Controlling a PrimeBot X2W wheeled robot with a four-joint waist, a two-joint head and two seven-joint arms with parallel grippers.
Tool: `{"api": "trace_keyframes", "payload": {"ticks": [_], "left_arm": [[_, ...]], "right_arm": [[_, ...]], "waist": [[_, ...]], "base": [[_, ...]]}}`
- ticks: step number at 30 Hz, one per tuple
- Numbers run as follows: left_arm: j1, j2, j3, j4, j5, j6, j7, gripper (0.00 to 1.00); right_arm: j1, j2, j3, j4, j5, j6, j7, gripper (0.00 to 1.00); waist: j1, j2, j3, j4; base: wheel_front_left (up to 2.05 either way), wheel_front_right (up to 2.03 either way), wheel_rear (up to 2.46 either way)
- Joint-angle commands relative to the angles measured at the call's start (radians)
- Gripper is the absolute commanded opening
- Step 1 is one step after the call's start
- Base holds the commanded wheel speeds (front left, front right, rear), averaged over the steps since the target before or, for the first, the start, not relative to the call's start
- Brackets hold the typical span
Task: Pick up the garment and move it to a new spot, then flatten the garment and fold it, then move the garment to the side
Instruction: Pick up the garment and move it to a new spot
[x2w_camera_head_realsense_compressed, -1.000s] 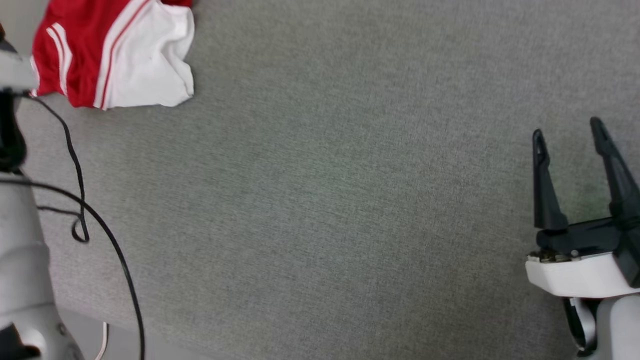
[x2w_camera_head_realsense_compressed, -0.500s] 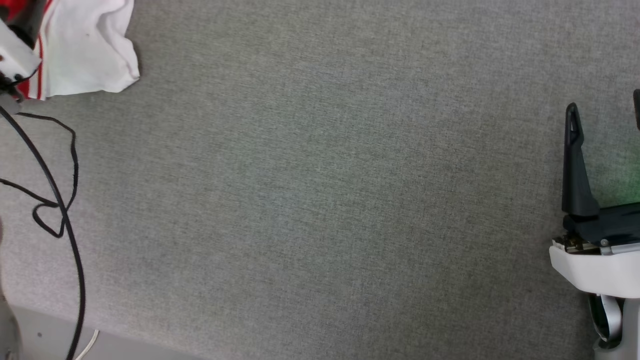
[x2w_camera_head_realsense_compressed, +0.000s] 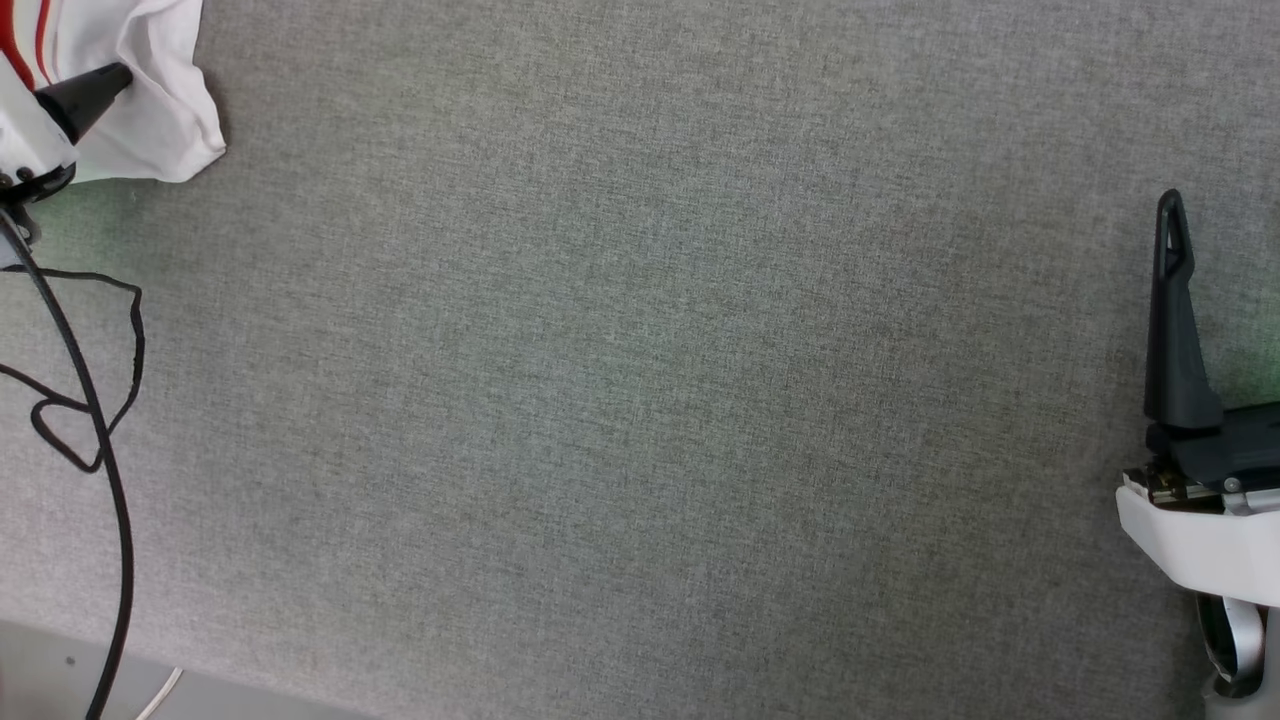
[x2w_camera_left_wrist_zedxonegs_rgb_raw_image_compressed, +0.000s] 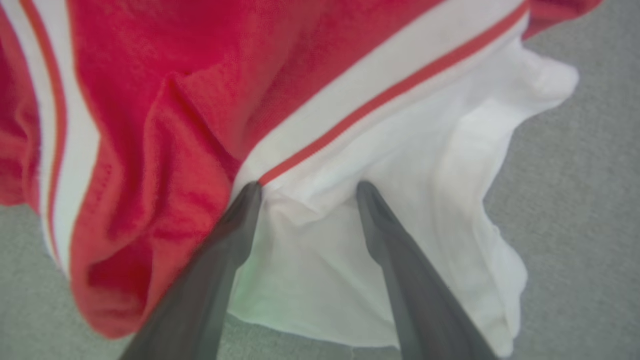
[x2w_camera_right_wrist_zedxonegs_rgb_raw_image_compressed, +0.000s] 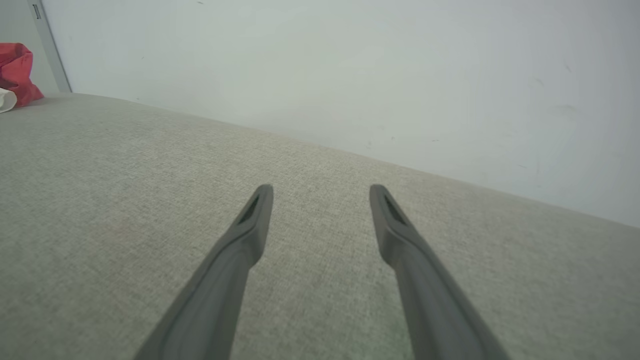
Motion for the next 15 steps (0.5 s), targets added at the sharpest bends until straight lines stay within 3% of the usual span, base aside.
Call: {"api": "trace_keyframes", "payload": {"ticks": [1, 2, 3, 15], "left_arm": [[0.055, -0.044, -0.032, 0.04, -0.003, 0.0, 0.034, 0.65], [0.057, -0.043, -0.041, 0.039, -0.008, 0.0, 0.028, 0.15], [0.059, -0.043, -0.048, 0.039, -0.014, 0.0, 0.024, 0.0], [0.004, 0.033, -0.16, -0.08, -0.065, 0.0, -0.104, 0.0]], "right_arm": [[-0.015, -0.002, 0.0, -0.002, -0.004, -0.001, -0.002, 1.0], [-0.014, -0.002, 0.001, -0.002, -0.004, -0.001, -0.002, 1.0], [-0.013, -0.002, 0.002, -0.001, -0.004, -0.001, -0.002, 1.0], [0.009, 0.015, 0.014, 0.029, 0.017, -0.001, -0.003, 1.0]], "waist": [[0.0001, 0.0, -0.001, 0.001], [0.0001, 0.0, -0.002, 0.001], [0.0001, 0.0, -0.005, 0.001], [0.0001, 0.0, -0.09, 0.02]], "base": [[0.0, 0.0, 0.0], [0.0, 0.0, 0.0], [0.0, 0.0, 0.0], [0.0, 0.0, 0.0]]}}
